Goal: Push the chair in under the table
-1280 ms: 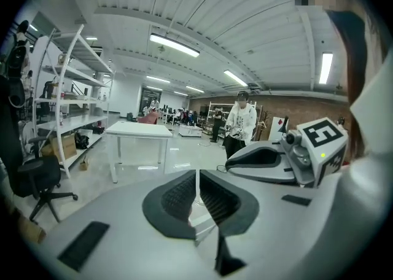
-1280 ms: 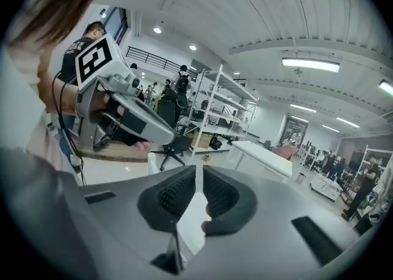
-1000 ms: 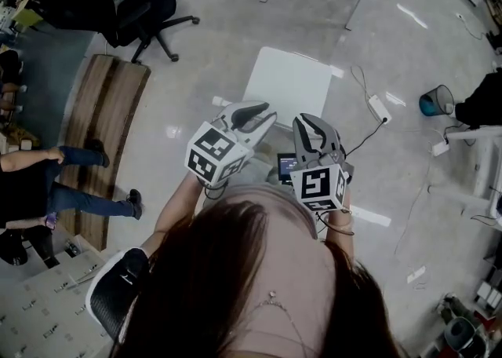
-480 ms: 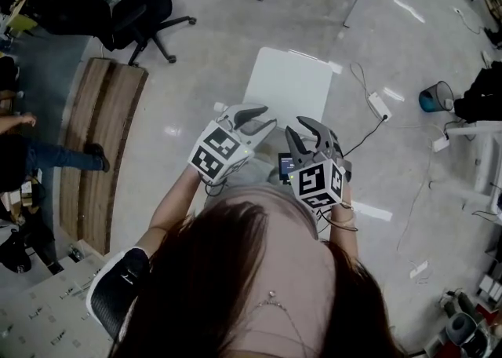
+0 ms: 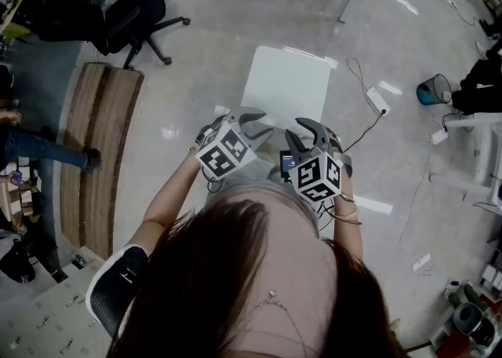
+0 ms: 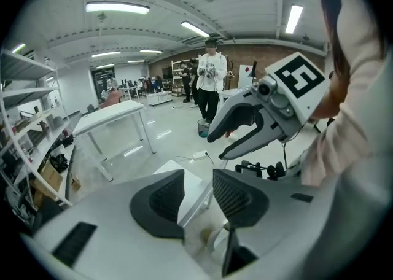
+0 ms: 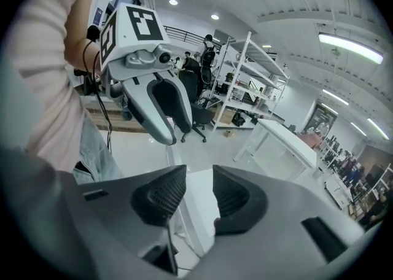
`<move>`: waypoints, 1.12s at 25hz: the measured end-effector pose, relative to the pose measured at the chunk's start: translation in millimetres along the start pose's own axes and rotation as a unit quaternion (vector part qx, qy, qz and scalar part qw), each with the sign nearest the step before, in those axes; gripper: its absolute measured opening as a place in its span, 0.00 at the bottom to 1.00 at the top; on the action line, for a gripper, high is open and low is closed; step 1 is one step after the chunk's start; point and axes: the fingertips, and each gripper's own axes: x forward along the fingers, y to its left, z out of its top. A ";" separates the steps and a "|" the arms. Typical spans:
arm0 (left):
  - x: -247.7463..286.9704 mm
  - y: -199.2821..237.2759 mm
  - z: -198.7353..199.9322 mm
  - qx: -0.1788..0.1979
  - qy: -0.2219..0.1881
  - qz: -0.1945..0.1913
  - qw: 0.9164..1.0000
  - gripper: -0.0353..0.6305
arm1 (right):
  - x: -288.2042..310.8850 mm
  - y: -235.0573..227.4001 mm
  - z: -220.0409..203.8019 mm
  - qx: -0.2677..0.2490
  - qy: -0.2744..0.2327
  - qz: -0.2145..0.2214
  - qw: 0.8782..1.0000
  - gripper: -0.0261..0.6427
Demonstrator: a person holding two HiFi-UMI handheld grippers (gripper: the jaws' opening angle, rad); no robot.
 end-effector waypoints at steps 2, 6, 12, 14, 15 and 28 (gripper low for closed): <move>5.3 3.2 -5.7 0.019 0.012 0.009 1.000 0.27 | 4.5 3.8 -4.5 -0.006 0.009 0.006 1.000 0.22; 16.6 7.5 -13.0 0.053 0.033 0.015 0.998 0.27 | 13.3 6.3 -17.5 -0.023 0.034 0.018 0.999 0.25; 30.2 6.1 -34.3 0.125 0.097 -0.001 0.987 0.27 | 23.8 13.3 -30.7 -0.030 0.065 0.044 0.996 0.28; 36.5 7.7 -45.6 0.164 0.127 0.000 0.978 0.27 | 28.6 14.8 -35.1 -0.036 0.075 0.049 0.995 0.28; 39.2 8.4 -50.7 0.179 0.139 0.000 0.974 0.27 | 30.9 15.7 -37.0 -0.038 0.079 0.051 0.995 0.28; 60.6 14.6 -84.2 0.241 0.202 -0.012 0.949 0.26 | 56.7 24.1 -56.5 -0.038 0.126 0.069 0.989 0.29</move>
